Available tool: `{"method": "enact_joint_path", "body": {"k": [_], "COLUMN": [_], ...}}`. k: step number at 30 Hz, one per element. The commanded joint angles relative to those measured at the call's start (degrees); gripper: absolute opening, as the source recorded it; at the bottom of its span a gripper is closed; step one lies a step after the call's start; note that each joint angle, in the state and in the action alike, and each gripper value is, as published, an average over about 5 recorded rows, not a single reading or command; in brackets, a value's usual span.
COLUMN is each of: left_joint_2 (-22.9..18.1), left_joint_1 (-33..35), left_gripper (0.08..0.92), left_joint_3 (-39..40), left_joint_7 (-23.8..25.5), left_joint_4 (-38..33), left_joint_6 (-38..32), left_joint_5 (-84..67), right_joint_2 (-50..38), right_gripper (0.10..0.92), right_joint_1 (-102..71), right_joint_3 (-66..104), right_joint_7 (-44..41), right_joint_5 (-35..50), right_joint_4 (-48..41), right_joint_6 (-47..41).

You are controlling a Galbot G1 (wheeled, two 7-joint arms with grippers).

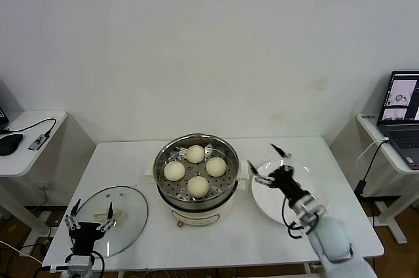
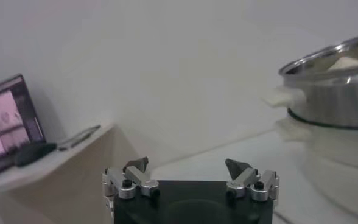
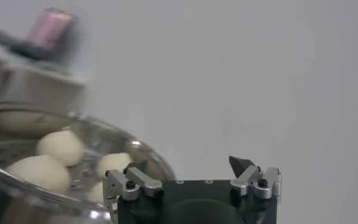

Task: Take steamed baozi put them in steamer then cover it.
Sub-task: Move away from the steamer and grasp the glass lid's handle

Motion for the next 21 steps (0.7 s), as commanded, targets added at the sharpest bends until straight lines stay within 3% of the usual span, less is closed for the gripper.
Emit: {"method": "enact_joint_path", "body": {"k": [1,9,21], "left_joint_2": [3.81,7.77,7.15], "left_joint_1": [-1.19,-2.16,-0.17], "left_gripper": [0.823,0.823,0.823], "left_joint_3": [-2.23,-2.98,-1.35], "left_joint_7": [-2.48,-3.31,-2.81], "left_joint_4": [10.89,15.03,12.22], "left_joint_6": [1.09,-0.58,0.30], "left_joint_5": [37.86,56.16,59.13], "right_joint_2": [12.71,13.87,14.77], "right_gripper": [0.823,0.823,0.823], "right_joint_1": [-14.90,-15.65,-16.19], "right_joint_3": [19.86,23.81,24.94], "right_joint_7": [6.04,8.22,8.09], "right_joint_5": [-1.89,2.30,2.00], "right_joint_4": [1.97,1.66,0.95], "right_joint_6": [0.72,-3.04,-2.87]}}
